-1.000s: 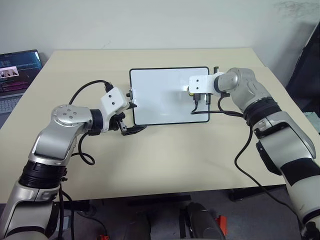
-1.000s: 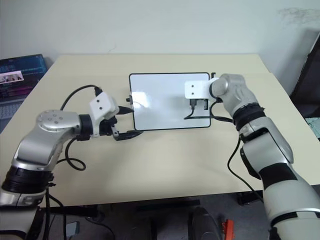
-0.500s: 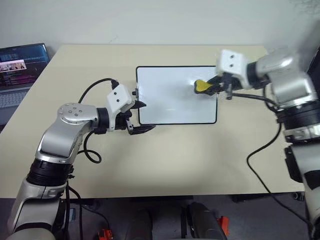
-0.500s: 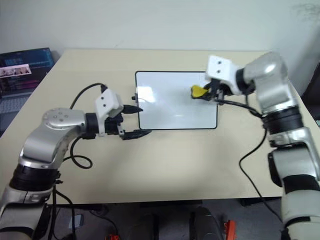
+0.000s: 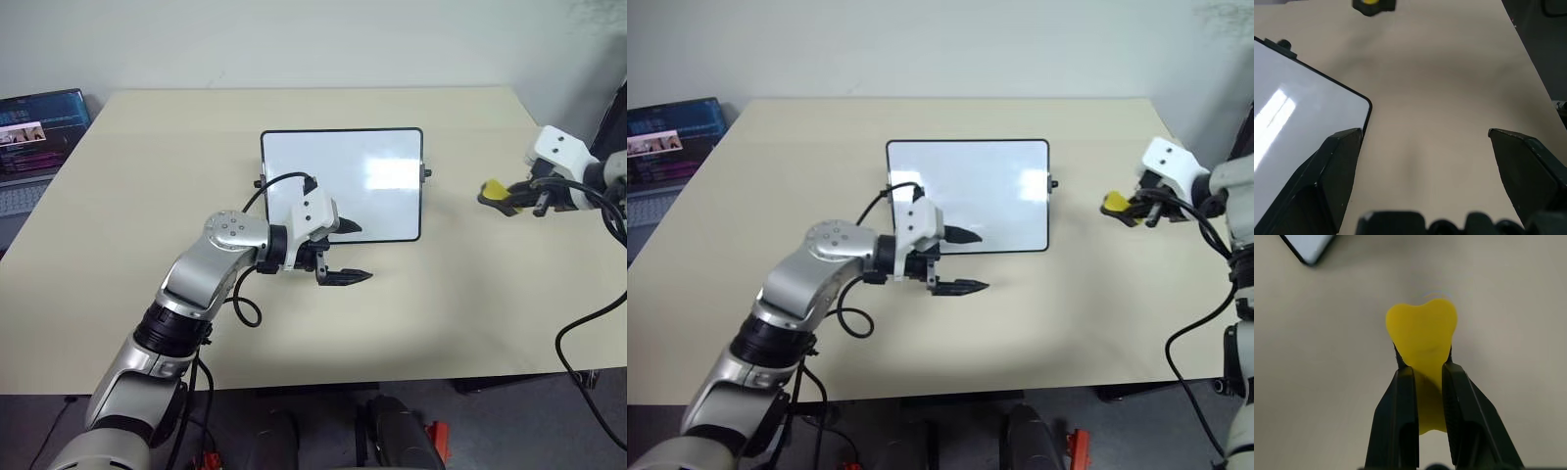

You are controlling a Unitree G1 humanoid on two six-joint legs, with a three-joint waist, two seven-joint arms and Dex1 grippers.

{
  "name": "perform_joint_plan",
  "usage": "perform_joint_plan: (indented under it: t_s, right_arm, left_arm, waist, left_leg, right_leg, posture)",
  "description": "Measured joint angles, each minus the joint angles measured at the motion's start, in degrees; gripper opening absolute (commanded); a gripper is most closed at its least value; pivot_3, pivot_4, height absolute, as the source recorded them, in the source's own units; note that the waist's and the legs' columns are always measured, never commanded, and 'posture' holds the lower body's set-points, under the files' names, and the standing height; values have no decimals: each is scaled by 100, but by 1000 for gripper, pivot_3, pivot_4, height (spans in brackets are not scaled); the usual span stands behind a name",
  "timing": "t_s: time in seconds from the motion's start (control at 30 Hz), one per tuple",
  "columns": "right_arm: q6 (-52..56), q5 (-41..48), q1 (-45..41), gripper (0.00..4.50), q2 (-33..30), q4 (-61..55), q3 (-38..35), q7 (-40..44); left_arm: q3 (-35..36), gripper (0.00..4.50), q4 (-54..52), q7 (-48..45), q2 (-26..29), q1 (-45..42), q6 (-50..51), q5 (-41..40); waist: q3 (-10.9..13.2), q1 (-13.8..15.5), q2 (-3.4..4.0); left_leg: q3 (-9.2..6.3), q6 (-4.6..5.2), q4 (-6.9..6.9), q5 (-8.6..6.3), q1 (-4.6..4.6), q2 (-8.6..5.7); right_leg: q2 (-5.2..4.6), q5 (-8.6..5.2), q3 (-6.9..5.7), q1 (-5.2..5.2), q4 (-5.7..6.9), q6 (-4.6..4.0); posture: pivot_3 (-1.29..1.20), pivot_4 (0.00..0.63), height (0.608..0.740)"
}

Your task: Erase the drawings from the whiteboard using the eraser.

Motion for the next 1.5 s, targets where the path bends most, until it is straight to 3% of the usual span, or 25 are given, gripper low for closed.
perform_joint_plan:
  t_s: [0.57, 0.97, 1.1, 1.27, 1.5]
  right_arm:
    - [-362, -626, -347, 337, 143, 2104, 312, -583]
    - [-444, -632, -367, 4483, 144, 2283, 205, -661]
    - [-458, -584, -372, 4483, 141, 2203, 100, -666]
    - [-584, -208, -496, 4483, 183, 1733, -346, -808]
    - [-586, 946, -447, 4483, 1282, 1260, -1644, -2169]
  left_arm:
    - [-172, 4500, -21, -2, -126, 15, -20, 86]
    - [-83, 4500, 29, -14, 134, 14, -41, 91]
    - [59, 4500, 137, 27, 163, 13, -48, 74]
    - [749, 4500, 235, 521, 193, 18, -213, 78]
    - [1797, 4500, 356, 2468, -229, 197, -395, 424]
  waist:
    - [11, 22, 19]
    - [11, 20, 20]
    - [12, 12, 21]
    - [13, 1, 23]
    - [12, 27, 22]
  left_leg:
    - [-2, -1, 5, 1, -1, 0]
    - [-2, -1, 8, 1, 1, -1]
    - [-2, -1, 9, 1, 3, 0]
    - [-3, -1, 12, 1, 6, 0]
    - [-14, -2, 23, 1, 9, 0]
  right_leg:
    - [-1, 1, -2, 5, 0, 1]
    - [-1, 1, -2, 8, 1, 2]
    - [-1, 1, -2, 8, 3, 2]
    - [0, 1, -2, 11, 6, 2]
    - [-1, 3, -9, 25, 11, 3]
  posture:
    - [0, 150, 740]
    - [0, 150, 740]
    - [0, 150, 740]
    - [0, 150, 740]
    - [0, 150, 740]
